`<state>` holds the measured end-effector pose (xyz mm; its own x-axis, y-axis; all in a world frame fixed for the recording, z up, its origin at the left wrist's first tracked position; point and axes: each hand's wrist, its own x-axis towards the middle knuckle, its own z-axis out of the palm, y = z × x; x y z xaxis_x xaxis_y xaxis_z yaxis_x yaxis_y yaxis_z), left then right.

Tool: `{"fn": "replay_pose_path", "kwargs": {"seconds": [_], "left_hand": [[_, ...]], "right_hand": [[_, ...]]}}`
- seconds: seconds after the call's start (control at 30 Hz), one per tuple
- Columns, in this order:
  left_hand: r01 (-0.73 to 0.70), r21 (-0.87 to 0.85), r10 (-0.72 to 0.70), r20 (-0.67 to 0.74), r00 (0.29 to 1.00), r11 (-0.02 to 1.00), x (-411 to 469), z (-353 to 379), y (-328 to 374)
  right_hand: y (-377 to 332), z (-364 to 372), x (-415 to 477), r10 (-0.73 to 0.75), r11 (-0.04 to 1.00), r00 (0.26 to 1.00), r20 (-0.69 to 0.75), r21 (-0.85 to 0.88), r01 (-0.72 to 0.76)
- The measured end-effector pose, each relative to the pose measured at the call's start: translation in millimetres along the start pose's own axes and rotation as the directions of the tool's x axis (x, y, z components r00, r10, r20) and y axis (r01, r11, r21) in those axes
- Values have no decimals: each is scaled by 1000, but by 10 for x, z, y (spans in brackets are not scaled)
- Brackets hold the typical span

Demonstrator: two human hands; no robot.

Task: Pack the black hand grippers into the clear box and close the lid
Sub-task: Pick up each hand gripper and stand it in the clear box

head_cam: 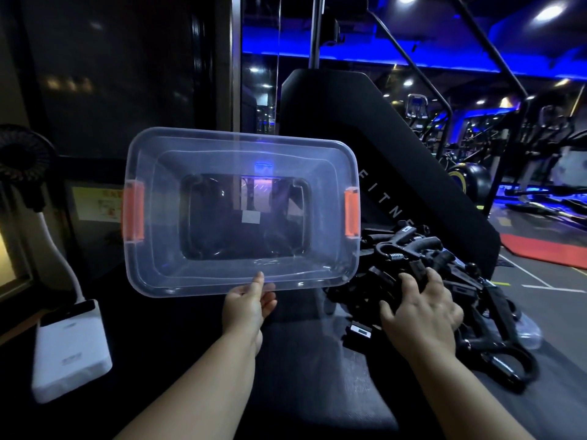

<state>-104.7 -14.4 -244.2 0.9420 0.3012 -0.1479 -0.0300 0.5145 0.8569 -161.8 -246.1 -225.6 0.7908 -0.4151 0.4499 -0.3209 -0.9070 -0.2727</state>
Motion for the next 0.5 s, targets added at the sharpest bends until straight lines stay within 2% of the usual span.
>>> {"fn": "replay_pose_path", "kwargs": {"seconds": [0.37, 0.5], "left_hand": [[-6, 9, 6, -3, 1000, 1000, 4, -9, -11], [-11, 21, 11, -20, 1000, 1000, -3, -4, -8]], "right_hand": [[9, -8, -39, 152, 985, 985, -86, 89, -144], [21, -7, -63, 170, 985, 980, -102, 30, -168]]}}
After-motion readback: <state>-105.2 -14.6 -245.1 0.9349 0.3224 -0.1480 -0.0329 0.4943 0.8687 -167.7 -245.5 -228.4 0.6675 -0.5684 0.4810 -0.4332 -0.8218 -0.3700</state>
